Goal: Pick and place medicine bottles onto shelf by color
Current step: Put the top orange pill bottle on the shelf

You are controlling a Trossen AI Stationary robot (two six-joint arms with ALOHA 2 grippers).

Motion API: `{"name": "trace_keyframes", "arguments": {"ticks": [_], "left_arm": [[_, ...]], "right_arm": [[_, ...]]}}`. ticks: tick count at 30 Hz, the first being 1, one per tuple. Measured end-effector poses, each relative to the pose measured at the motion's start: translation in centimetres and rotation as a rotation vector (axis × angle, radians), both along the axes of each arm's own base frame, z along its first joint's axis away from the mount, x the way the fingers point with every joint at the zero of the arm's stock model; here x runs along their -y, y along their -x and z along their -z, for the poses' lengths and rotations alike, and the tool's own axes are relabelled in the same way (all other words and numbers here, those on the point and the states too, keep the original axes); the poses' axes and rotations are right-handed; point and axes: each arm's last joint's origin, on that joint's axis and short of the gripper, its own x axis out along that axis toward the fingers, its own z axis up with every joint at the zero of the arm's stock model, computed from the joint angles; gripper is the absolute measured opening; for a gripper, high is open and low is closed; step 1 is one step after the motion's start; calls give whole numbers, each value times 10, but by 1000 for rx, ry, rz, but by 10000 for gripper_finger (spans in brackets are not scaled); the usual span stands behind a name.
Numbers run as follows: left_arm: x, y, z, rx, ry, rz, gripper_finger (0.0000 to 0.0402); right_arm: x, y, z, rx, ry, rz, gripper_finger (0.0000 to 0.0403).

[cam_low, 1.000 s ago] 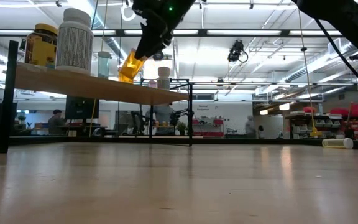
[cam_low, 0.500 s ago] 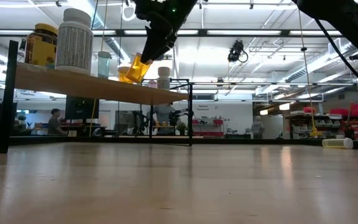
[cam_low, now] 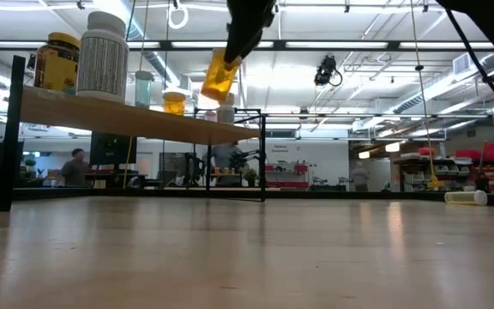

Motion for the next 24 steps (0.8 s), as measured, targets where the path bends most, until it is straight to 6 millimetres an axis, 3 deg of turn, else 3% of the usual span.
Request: {"name": "trace_keyframes", "arguments": {"ticks": [3,6,13,16,18,24], "left_arm": [[0,0,0,-1,-1,0,172],[0,0,0,-2,-2,0,172],[8,7,1,10,13,38,172],[13,13,1,11,16,68,172],[16,16,1,17,23,83,172],[20,20,1,26,36,104,172]], "right_arm": [[-16,1,6,-28,-17,-8,233],[-28,-2,25,-64,-23,-19,233],[-38,-4,108,-175,-69,45,233],[-42,-3,132,-169,-141,63,233],[-45,-2,143,-166,-183,68,233],[-52,-3,146,-133,-188,77,233]]}}
